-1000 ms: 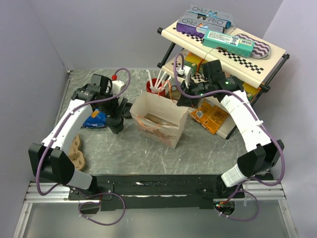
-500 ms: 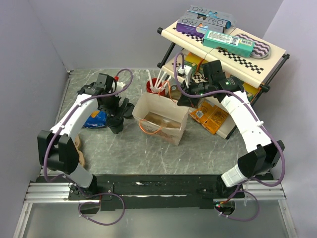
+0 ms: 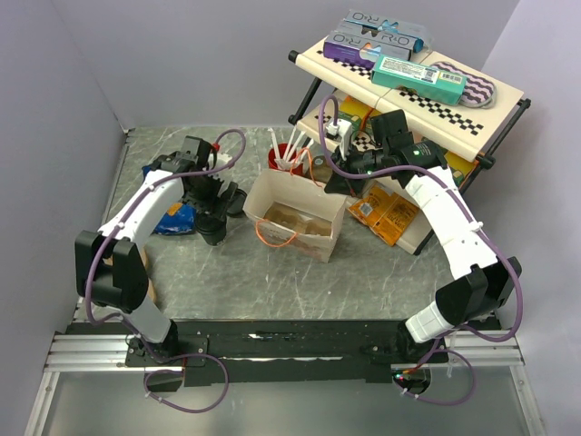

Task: Pack the takeout coffee

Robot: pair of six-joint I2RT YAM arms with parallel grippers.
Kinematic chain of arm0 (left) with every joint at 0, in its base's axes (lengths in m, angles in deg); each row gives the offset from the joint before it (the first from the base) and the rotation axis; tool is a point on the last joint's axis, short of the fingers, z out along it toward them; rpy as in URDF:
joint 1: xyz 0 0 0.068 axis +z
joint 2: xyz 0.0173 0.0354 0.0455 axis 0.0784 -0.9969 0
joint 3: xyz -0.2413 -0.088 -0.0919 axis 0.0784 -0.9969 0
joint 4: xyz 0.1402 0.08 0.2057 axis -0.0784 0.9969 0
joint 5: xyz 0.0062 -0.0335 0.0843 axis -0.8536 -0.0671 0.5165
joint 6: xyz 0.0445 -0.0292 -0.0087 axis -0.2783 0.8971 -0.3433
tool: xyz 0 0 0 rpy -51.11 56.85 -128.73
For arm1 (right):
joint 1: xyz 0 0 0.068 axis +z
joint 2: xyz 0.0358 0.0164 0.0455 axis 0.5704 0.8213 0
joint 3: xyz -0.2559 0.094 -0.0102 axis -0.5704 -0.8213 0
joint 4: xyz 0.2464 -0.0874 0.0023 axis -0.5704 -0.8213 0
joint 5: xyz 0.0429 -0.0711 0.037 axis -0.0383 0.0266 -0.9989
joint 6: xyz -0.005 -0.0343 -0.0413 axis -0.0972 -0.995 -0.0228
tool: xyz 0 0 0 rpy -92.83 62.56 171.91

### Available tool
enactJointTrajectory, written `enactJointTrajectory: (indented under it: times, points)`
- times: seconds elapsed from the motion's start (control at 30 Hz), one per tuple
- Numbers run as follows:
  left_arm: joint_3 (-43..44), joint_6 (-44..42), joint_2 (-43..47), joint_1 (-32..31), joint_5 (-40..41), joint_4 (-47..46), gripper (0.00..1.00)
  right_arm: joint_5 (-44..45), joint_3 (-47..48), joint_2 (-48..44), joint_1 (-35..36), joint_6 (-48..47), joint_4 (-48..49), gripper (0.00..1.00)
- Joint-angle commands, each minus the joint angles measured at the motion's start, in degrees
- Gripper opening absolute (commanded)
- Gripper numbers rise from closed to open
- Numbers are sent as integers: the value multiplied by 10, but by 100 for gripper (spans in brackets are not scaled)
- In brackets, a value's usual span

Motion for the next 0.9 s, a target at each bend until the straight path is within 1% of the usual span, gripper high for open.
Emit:
enactJointTrajectory:
  times: [0.0, 0.2, 0.4, 0.47, 0.5, 0.57, 0.6, 0.67, 0.7, 0.73, 0.87]
  points:
    - [1, 2, -8, 0, 1, 9, 96, -6, 7, -21, 3, 8, 24, 0]
    - [-1, 1, -13, 1, -2, 12, 90, -6, 10, -19, 1, 8, 24, 0]
    - [-2, -2, -9, 1, 16, 18, 86, -5, 12, -15, 2, 7, 25, 0]
    - [-5, -3, -4, 1, 16, 23, 84, -4, 12, -14, 3, 6, 24, 0]
    - [-6, -6, -2, 1, 15, 25, 78, -4, 12, -15, 1, 6, 24, 0]
    - [-4, -6, 0, 2, 12, 34, 70, -4, 13, -16, 2, 1, 21, 0]
    - [-2, -9, 3, 1, 10, 37, 61, -4, 12, -17, 2, -3, 20, 0]
    - [-1, -11, 9, 2, 5, 42, 50, -1, 11, -23, 2, -6, 18, 0]
    - [-1, -14, 17, 1, 3, 45, 37, 0, 10, -25, 2, -12, 16, 0]
    - [0, -15, 20, 2, 1, 49, 34, 0, 10, -28, 2, -16, 14, 0]
    - [8, -27, 30, 2, -7, 74, 31, 3, 9, -35, 2, -28, 5, 0]
